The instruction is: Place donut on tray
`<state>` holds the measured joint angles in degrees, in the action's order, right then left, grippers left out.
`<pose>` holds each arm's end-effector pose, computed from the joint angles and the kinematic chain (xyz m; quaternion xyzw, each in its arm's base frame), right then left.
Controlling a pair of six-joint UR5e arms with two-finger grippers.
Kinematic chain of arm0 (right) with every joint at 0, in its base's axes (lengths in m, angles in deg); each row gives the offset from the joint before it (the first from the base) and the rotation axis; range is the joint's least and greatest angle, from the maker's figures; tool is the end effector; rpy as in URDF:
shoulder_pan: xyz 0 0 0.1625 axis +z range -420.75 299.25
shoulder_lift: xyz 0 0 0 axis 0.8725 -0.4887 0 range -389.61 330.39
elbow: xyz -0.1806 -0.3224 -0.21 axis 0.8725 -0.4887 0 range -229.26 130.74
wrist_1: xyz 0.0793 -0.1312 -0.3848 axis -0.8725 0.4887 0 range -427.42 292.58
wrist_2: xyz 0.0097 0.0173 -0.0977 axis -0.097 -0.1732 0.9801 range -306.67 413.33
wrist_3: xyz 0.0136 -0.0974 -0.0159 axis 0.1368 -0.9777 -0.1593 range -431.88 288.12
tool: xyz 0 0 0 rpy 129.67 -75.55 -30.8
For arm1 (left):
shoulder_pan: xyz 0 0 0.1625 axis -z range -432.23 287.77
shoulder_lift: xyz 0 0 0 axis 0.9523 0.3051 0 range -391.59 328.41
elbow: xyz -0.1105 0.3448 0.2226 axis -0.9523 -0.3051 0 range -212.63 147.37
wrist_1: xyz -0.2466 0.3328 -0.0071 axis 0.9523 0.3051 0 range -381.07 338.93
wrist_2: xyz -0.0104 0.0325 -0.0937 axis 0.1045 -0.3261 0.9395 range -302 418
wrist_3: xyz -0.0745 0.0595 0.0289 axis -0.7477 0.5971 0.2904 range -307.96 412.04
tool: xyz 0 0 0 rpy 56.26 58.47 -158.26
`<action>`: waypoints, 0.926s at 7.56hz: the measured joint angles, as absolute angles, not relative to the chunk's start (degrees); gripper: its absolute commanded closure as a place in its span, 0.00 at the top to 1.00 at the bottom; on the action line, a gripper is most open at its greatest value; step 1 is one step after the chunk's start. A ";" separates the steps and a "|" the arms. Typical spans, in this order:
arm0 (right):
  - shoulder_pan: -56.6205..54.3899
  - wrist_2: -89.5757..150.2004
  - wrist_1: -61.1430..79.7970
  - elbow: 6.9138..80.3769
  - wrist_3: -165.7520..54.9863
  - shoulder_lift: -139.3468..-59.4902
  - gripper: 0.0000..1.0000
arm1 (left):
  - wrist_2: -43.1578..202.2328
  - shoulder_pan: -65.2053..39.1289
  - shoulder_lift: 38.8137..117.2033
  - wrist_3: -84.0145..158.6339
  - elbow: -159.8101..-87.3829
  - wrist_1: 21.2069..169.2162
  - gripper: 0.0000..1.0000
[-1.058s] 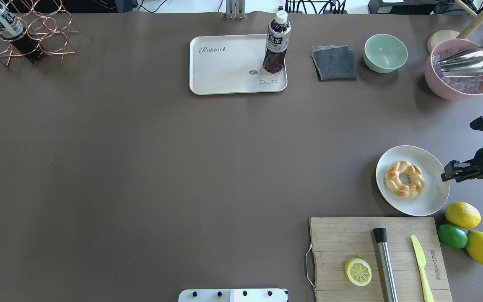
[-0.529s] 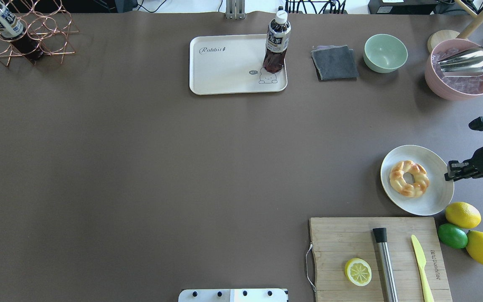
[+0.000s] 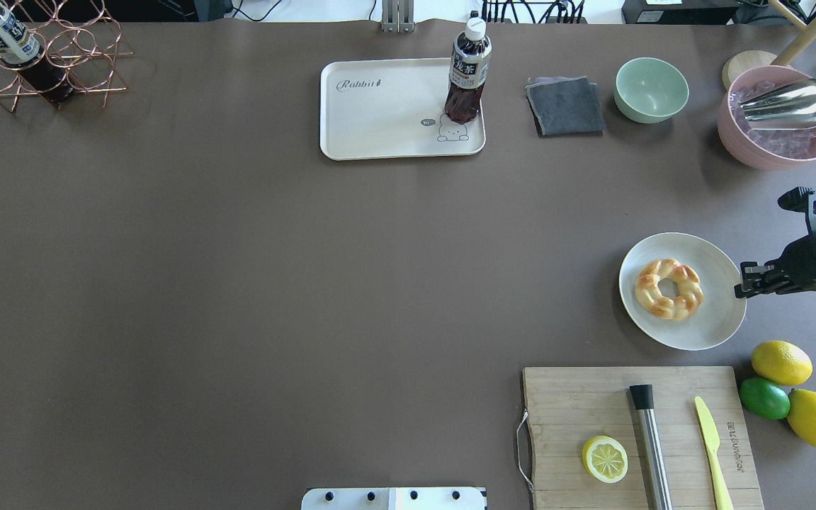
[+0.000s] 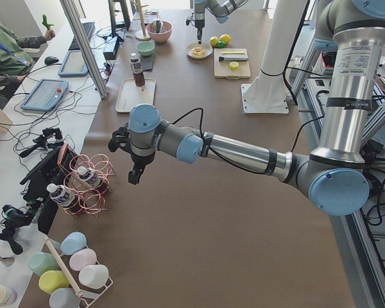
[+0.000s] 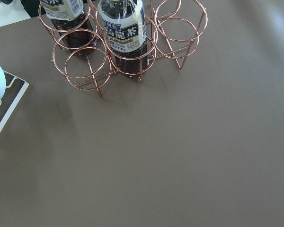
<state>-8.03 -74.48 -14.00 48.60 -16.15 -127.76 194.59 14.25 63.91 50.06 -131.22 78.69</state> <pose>-0.2205 -0.4088 0.5896 -0.0206 -0.4257 0.0445 0.9035 -0.0277 -0.5428 0.5124 0.1710 0.3956 0.0937 0.8975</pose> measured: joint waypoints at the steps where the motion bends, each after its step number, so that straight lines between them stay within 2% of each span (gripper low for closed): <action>1: -7.75 -75.94 -13.92 49.65 -15.89 -126.74 0.00 | 194.72 14.25 63.91 49.94 -131.24 78.62 0.98; 3: -6.42 -78.67 -13.04 50.20 -13.33 -120.74 0.00 | 197.33 14.15 64.72 48.11 -130.64 78.51 0.98; 5: -6.26 -80.57 -7.99 50.19 -8.59 -110.28 0.00 | 200.58 12.40 67.78 38.77 -130.96 78.74 0.97; 7: -9.79 -78.71 -3.69 50.10 -1.00 -100.23 0.00 | 201.87 6.43 71.58 25.97 -130.91 81.80 0.94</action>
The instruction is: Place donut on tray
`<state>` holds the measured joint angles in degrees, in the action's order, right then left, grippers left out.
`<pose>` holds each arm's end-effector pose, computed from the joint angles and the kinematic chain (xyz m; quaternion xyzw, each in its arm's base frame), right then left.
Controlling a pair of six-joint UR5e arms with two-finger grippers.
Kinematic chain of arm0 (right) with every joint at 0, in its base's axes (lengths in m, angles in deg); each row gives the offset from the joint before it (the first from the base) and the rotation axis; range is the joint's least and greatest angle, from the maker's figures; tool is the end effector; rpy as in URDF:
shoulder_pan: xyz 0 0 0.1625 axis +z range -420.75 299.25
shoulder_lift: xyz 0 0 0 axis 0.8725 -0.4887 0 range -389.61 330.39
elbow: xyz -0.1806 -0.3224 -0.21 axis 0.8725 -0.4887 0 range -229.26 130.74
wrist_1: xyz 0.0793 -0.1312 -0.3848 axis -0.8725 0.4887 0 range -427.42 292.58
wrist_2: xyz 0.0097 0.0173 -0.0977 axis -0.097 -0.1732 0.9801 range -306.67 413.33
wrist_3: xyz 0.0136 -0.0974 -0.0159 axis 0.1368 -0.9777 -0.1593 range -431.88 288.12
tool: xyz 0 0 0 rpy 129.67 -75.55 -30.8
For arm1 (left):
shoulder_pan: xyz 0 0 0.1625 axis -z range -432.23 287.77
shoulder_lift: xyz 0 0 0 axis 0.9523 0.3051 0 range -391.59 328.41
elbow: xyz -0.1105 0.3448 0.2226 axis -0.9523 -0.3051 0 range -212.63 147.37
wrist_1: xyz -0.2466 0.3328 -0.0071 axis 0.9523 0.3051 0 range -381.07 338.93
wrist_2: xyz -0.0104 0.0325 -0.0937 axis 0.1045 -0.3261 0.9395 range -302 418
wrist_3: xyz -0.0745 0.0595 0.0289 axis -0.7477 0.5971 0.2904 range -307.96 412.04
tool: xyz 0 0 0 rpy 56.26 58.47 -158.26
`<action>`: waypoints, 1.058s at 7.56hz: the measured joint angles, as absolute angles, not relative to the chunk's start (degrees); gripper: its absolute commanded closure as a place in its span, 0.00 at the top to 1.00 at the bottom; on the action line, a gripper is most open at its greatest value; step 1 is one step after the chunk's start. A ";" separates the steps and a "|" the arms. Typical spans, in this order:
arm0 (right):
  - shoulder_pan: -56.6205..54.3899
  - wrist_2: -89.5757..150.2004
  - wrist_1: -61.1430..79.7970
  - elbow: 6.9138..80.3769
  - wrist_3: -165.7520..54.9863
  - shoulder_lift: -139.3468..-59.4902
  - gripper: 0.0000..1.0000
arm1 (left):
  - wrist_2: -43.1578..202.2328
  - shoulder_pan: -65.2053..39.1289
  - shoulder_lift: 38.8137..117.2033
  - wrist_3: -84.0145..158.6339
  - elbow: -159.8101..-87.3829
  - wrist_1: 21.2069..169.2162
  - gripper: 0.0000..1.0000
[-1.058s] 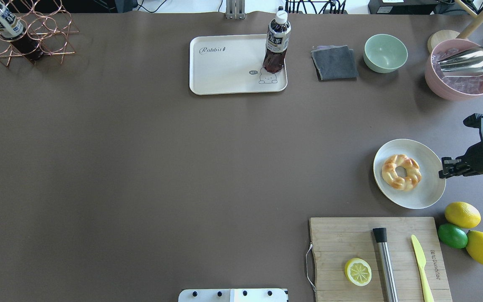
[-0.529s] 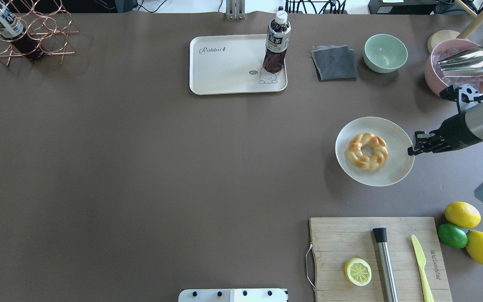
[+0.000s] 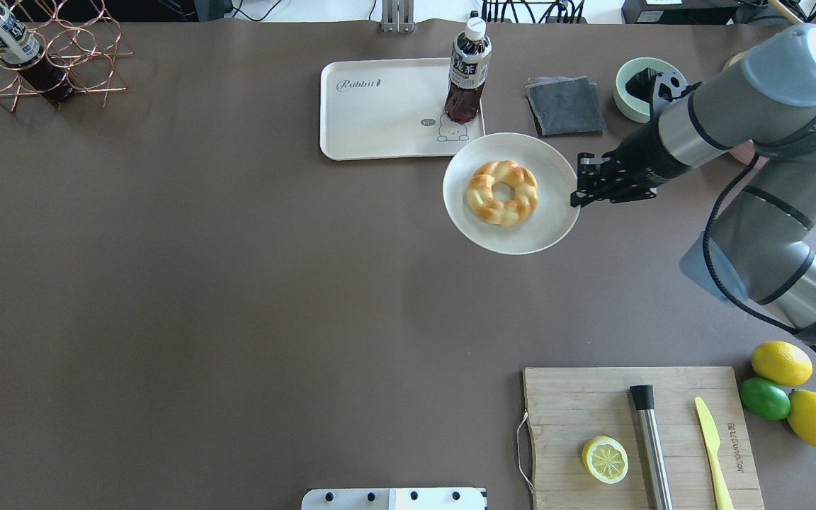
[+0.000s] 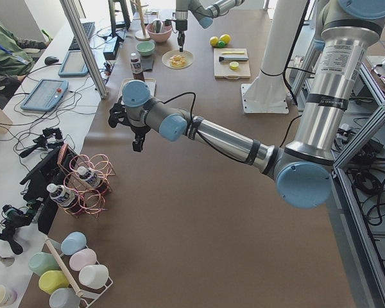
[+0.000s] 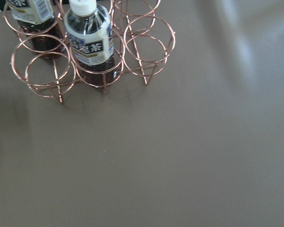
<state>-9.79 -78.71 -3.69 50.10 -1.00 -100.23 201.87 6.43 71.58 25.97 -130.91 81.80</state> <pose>-0.3279 -0.5100 0.3356 -0.0130 -0.5357 0.0678 0.8416 0.0617 -0.5765 0.4252 0.1103 0.4943 0.0233 0.8620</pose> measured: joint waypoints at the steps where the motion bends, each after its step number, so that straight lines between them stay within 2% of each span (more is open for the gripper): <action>1: -12.72 -76.12 -2.79 49.95 4.19 -95.89 0.00 | 201.79 2.60 72.88 19.56 -130.46 85.23 0.94; 5: -22.32 -66.19 9.66 49.65 13.60 -81.24 0.00 | 199.73 -8.30 74.88 -3.54 -129.87 99.95 0.94; 8: -26.61 -60.85 12.26 47.85 17.99 -76.47 0.00 | 191.85 -16.76 74.92 -16.73 -133.21 105.17 0.93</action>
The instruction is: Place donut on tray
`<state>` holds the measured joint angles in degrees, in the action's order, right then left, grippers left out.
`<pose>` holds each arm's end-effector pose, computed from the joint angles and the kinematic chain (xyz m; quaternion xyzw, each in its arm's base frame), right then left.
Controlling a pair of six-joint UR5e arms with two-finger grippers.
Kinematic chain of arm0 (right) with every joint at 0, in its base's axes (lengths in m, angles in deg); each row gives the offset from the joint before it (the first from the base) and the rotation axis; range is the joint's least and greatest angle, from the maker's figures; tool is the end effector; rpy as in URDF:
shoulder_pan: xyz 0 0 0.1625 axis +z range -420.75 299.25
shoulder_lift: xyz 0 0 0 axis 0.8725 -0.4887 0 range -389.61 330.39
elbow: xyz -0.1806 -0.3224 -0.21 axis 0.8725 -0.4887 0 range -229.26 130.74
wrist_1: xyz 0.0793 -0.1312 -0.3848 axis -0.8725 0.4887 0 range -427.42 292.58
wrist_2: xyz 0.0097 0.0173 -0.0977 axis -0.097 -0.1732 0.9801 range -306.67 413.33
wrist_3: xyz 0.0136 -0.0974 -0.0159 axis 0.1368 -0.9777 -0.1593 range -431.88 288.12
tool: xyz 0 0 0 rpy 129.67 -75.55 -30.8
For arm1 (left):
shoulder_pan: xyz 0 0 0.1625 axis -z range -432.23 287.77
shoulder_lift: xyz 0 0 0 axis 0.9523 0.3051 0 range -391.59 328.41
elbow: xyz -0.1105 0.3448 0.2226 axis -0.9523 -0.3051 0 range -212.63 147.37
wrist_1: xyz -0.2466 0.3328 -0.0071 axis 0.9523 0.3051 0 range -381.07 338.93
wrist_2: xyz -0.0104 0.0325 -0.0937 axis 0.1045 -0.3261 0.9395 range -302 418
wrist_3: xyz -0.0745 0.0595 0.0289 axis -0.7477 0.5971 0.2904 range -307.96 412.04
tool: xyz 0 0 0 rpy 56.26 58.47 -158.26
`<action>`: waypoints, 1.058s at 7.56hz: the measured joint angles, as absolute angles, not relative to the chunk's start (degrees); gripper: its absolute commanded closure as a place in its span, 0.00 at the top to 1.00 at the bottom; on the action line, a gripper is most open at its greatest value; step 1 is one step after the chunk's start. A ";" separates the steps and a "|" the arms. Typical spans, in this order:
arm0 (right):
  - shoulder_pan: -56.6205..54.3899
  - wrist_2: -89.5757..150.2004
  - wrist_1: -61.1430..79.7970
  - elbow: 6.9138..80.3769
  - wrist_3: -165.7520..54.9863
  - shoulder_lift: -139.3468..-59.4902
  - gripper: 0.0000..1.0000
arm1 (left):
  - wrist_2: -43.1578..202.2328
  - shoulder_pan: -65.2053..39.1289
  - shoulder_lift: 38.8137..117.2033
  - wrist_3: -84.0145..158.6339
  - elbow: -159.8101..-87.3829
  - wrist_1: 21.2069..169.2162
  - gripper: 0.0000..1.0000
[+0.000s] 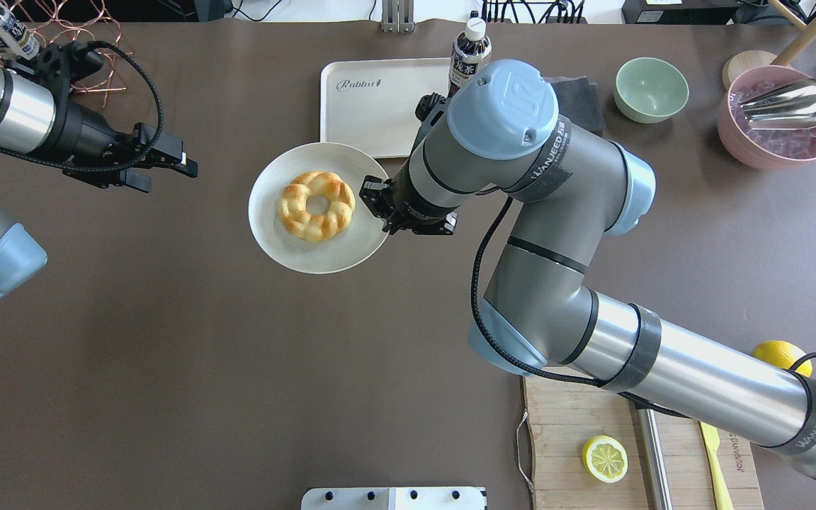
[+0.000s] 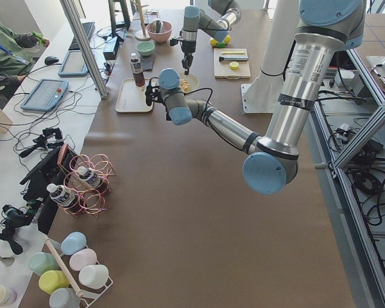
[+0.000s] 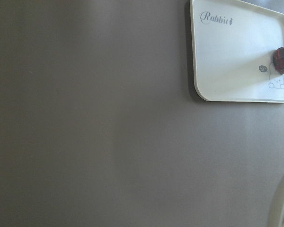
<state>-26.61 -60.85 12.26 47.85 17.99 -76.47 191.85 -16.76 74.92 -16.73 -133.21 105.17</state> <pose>-0.5023 -0.4522 0.1289 -0.0276 -0.5245 0.1459 0.8383 0.2751 -0.5134 0.3345 0.0529 0.5791 -0.0451 0.8123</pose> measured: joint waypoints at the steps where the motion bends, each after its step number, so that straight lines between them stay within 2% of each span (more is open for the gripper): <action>1: -27.46 -59.73 12.66 46.74 19.22 -75.15 0.00 | 190.19 -18.86 75.01 -19.50 -134.36 105.49 0.90; 6: -28.72 -57.21 17.34 45.16 21.53 -70.68 0.00 | 186.47 -23.70 74.98 -21.86 -137.07 105.67 0.64; 7: -28.75 -57.11 17.42 44.85 21.64 -70.35 0.00 | 185.70 -24.39 75.00 -21.87 -137.31 105.67 0.56; 8: -28.75 -56.99 17.43 44.61 21.69 -70.08 0.00 | 184.84 -25.16 75.03 -21.88 -137.42 105.67 0.41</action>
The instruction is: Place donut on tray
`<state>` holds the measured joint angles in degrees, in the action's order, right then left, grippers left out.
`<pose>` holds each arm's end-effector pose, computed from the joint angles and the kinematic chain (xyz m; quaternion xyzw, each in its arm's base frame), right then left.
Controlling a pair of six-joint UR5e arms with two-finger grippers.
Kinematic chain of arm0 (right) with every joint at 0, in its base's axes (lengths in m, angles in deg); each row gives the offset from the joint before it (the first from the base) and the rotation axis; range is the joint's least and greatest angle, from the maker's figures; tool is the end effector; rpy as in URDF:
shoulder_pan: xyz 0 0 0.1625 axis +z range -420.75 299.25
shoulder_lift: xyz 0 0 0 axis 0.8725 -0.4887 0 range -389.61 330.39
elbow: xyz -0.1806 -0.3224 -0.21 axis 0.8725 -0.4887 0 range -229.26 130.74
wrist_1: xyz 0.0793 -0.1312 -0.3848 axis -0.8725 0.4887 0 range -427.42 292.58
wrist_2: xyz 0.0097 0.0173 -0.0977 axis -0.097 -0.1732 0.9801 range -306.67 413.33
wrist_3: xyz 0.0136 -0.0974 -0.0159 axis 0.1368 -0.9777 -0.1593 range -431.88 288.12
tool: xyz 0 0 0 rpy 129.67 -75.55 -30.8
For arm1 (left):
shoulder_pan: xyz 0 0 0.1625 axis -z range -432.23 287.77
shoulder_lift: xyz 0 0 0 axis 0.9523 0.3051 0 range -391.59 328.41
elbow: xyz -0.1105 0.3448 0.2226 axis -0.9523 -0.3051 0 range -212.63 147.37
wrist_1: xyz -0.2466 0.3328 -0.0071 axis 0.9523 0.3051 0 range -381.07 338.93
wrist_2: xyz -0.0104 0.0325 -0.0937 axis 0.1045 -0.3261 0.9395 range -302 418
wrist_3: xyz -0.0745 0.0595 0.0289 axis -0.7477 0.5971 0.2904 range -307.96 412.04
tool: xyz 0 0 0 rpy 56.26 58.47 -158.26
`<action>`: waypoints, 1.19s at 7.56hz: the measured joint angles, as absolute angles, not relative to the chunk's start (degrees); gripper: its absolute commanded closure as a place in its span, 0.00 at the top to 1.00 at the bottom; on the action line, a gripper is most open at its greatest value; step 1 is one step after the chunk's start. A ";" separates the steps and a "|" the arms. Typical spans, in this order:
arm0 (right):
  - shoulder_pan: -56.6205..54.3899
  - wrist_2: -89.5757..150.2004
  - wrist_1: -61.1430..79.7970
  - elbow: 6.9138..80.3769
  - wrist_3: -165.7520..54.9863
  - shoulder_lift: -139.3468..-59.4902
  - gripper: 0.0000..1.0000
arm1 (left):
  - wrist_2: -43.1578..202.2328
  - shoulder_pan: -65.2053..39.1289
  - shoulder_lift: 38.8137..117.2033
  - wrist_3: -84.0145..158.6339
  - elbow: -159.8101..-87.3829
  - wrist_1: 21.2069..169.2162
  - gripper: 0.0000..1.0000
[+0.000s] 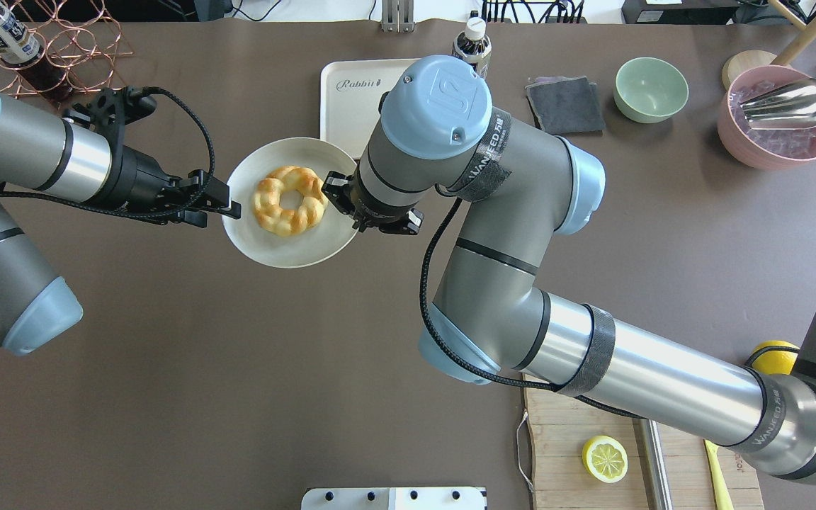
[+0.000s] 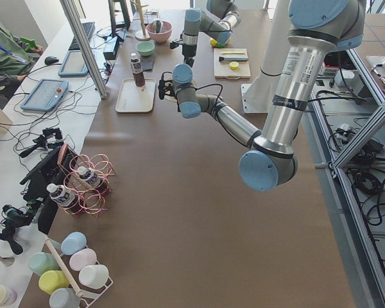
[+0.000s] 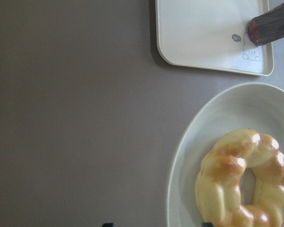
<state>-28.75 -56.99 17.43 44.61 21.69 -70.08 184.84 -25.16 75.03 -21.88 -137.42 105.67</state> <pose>-0.5319 -0.4487 0.0872 -0.0310 -0.5044 0.1801 0.8439 0.3326 -0.4656 0.3025 0.0554 0.5899 -0.0394 0.8046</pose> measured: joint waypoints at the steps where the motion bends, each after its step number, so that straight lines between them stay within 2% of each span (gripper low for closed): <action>1: -28.75 -56.84 17.41 44.33 21.71 -69.83 0.00 | 184.35 -25.69 75.07 -21.87 -137.45 105.67 0.20; 2: -28.75 -56.76 17.40 44.13 21.71 -69.64 0.00 | 184.15 -25.99 75.09 -21.88 -137.52 105.68 0.01; 6: -28.76 -56.70 17.44 44.16 21.59 -69.64 0.00 | 184.08 -26.18 75.07 -21.83 -137.82 106.08 0.00; 7: -28.80 -56.70 17.46 44.32 21.56 -69.71 0.38 | 184.07 -26.18 75.05 -21.81 -137.80 106.10 0.00; 8: -28.79 -56.70 17.43 44.56 21.55 -69.74 0.99 | 184.06 -26.18 74.99 -21.80 -137.73 106.11 0.00; 9: -28.76 -56.66 17.37 44.78 21.52 -69.80 1.00 | 184.09 -26.18 74.92 -21.78 -137.63 106.07 0.00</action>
<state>-28.76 -56.66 17.37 44.78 21.52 -69.80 184.09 -26.18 74.92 -21.78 -137.63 106.07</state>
